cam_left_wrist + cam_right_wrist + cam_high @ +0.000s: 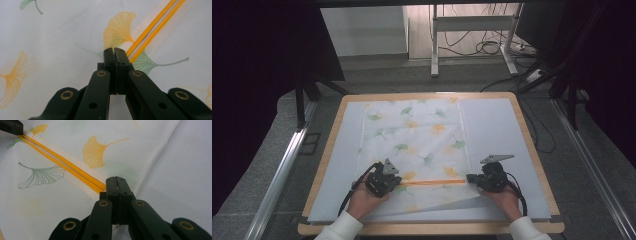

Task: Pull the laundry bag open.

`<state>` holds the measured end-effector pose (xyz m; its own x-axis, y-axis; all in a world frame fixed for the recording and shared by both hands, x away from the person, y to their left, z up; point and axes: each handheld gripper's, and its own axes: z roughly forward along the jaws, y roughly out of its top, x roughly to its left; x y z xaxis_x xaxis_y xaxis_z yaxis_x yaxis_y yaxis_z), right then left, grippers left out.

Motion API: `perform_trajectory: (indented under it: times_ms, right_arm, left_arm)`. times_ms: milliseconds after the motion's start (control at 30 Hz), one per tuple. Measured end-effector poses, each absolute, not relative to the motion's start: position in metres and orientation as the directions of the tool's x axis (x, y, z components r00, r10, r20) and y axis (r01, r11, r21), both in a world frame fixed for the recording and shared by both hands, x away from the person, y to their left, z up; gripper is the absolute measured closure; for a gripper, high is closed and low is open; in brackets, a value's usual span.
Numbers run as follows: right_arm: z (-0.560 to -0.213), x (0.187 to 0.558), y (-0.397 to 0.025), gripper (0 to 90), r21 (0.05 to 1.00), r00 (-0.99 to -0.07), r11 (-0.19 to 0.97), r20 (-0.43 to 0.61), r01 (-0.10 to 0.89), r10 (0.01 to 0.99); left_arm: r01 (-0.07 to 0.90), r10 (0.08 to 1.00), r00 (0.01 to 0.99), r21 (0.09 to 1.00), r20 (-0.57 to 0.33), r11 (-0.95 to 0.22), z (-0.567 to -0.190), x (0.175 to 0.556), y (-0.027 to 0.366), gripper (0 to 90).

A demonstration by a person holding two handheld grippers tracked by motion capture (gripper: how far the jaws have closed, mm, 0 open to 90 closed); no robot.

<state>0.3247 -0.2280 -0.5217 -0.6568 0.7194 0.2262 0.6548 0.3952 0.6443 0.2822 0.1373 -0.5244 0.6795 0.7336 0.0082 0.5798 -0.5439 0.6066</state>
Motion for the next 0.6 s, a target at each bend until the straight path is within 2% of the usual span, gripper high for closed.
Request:
perform_trajectory:
  times_ms: [600]
  right_arm:
    - [-0.522, 0.325, -0.228, 89.4, 0.644, -0.657, 0.396, 0.225, 0.654, 0.719]
  left_arm:
    - [0.595, 0.751, 0.660, 0.596, 0.020, -0.539, -0.525, 0.278, 0.155, 90.0]
